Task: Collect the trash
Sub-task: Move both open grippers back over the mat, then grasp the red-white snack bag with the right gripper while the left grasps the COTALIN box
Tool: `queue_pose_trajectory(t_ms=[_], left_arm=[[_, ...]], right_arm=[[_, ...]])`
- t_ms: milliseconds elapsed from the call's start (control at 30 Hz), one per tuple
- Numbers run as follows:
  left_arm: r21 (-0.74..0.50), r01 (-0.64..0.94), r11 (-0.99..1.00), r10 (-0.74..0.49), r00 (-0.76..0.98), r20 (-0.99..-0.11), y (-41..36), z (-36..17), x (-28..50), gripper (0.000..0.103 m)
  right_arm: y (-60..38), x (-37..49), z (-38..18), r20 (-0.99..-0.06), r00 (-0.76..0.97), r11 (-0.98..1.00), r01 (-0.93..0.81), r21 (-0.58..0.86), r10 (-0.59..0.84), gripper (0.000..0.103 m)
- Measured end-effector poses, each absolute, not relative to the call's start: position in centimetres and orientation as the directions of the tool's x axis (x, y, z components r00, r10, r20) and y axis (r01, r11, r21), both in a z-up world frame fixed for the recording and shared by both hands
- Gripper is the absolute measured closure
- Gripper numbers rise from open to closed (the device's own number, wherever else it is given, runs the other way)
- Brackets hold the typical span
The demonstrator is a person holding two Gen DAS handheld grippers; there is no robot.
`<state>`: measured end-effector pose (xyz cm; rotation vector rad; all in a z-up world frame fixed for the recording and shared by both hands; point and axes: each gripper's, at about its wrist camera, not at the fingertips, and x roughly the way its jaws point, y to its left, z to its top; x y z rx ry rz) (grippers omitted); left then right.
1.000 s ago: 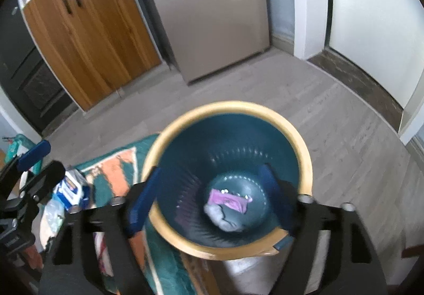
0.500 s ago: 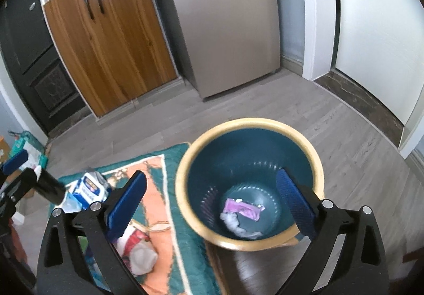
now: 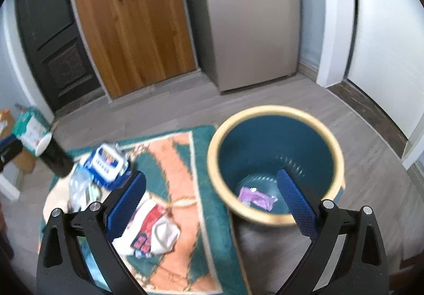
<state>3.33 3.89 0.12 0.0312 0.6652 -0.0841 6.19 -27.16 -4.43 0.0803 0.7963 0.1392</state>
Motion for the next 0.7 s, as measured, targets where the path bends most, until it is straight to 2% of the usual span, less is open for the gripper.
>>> queue_pose_trajectory(t_ms=[133,300,700], left_arm=[[0.041,0.041,0.998,-0.005,0.765,-0.644,5.8,-1.4,2.7,0.006],[0.073,0.029,0.997,0.029,0.730,-0.682,6.5,-3.0,2.6,0.006],[0.104,0.198,0.975,-0.056,0.668,-0.742,2.2,-6.9,3.1,0.006]], right_arm=[[-25.0,5.7,-5.8,-0.735,0.655,0.983,-0.152,0.099,0.175,0.005],[-23.1,5.2,-7.1,-0.760,0.609,0.972,-0.191,0.137,0.227,0.005],[-22.7,5.9,-10.9,-0.840,0.508,0.980,-0.150,0.133,0.192,0.005]])
